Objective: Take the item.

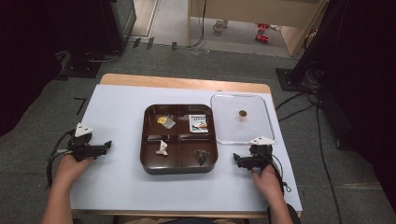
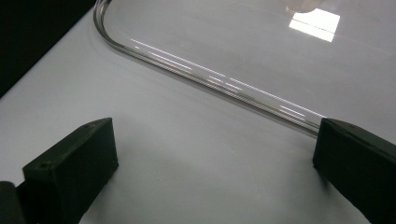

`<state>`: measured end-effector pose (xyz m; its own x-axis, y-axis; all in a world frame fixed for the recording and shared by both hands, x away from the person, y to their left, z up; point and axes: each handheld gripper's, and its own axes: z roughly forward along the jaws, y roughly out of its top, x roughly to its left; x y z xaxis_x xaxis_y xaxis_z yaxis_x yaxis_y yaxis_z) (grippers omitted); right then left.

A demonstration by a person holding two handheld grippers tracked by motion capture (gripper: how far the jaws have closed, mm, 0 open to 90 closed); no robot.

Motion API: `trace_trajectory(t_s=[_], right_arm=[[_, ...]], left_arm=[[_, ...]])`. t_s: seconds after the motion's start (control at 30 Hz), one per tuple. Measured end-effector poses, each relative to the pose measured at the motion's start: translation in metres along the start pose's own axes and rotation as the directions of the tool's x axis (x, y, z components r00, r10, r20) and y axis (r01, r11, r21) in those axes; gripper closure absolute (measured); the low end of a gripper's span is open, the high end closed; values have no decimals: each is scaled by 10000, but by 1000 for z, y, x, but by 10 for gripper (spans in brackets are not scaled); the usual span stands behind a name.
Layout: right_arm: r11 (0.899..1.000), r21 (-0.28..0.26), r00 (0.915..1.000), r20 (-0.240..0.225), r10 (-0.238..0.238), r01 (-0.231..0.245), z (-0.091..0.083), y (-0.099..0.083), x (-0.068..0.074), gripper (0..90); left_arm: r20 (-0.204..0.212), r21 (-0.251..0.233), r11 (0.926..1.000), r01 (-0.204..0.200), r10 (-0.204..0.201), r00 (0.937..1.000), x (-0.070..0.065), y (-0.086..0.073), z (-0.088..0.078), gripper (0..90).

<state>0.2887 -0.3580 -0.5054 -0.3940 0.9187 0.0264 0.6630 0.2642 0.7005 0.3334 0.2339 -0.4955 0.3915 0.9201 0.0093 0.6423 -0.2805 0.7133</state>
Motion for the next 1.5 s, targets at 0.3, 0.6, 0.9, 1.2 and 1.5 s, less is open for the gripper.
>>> trace_trajectory(t_s=[0.3,0.6,0.9,1.2,1.5], right_arm=[[10000,4,10000,0,-3,3,0,0,0,0],[10000,2,10000,-1,0,0,0,0,0,0],[10000,13,10000,2,12,-12,0,0,0,0],[10000,13,10000,5,10,-10,0,0,0,0],[10000,16,10000,6,12,-13,0,0,0,0]], left_arm=[[3,0,10000,3,-3,10000,0,0,0,135],[2,-1,10000,27,-27,10000,0,0,0,135],[-63,145,9998,123,-122,9999,-1,3,0,137],[-103,474,9988,113,-108,9999,-1,7,0,140],[-81,534,9985,109,-105,9999,-2,8,0,154]])
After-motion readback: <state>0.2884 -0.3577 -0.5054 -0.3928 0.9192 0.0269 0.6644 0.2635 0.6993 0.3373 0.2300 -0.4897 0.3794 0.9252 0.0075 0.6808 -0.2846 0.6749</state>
